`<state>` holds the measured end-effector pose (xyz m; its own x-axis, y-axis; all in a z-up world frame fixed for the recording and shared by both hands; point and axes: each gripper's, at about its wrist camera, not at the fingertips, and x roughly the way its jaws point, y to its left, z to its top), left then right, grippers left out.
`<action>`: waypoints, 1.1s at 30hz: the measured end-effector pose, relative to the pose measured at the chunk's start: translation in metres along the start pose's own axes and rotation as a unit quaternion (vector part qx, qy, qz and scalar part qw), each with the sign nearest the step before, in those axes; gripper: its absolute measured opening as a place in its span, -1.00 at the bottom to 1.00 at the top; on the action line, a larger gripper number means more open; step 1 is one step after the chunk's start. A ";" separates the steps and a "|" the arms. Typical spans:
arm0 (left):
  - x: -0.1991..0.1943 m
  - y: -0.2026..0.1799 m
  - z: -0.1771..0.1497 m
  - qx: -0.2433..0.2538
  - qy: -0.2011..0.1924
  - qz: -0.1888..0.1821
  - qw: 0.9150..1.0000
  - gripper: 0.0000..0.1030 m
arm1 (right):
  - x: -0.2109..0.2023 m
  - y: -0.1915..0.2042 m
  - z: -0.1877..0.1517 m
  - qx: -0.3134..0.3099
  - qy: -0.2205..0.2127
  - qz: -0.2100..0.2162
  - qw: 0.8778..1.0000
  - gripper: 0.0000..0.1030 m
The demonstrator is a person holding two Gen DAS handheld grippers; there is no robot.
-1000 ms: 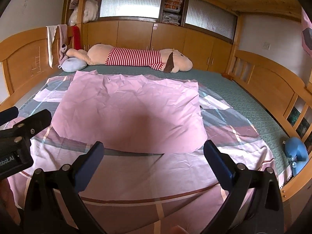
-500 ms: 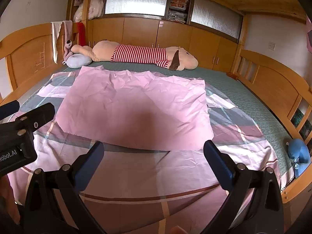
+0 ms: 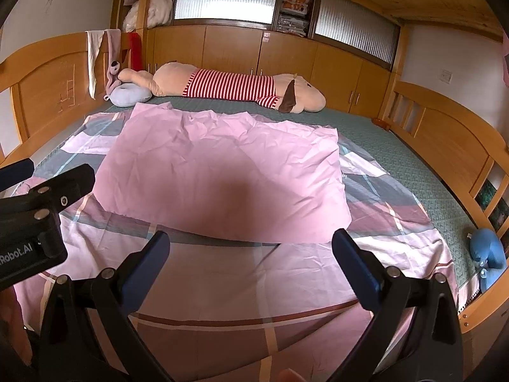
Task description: Fold large clothes
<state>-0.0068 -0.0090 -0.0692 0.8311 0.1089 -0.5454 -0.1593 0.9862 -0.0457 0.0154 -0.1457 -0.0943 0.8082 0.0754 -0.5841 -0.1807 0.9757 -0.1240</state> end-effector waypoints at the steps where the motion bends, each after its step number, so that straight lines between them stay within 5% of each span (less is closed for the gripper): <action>1: 0.000 0.000 0.000 0.000 0.000 0.000 1.000 0.96 | 0.001 0.001 -0.001 -0.001 0.001 0.000 1.000 0.97; 33: 0.016 0.003 -0.005 0.005 0.025 0.025 0.999 0.96 | 0.007 0.004 -0.005 -0.012 0.007 0.006 1.000 0.97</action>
<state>0.0036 -0.0046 -0.0823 0.7939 0.1526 -0.5886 -0.1954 0.9807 -0.0094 0.0172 -0.1429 -0.1030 0.7985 0.0841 -0.5960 -0.2038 0.9695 -0.1362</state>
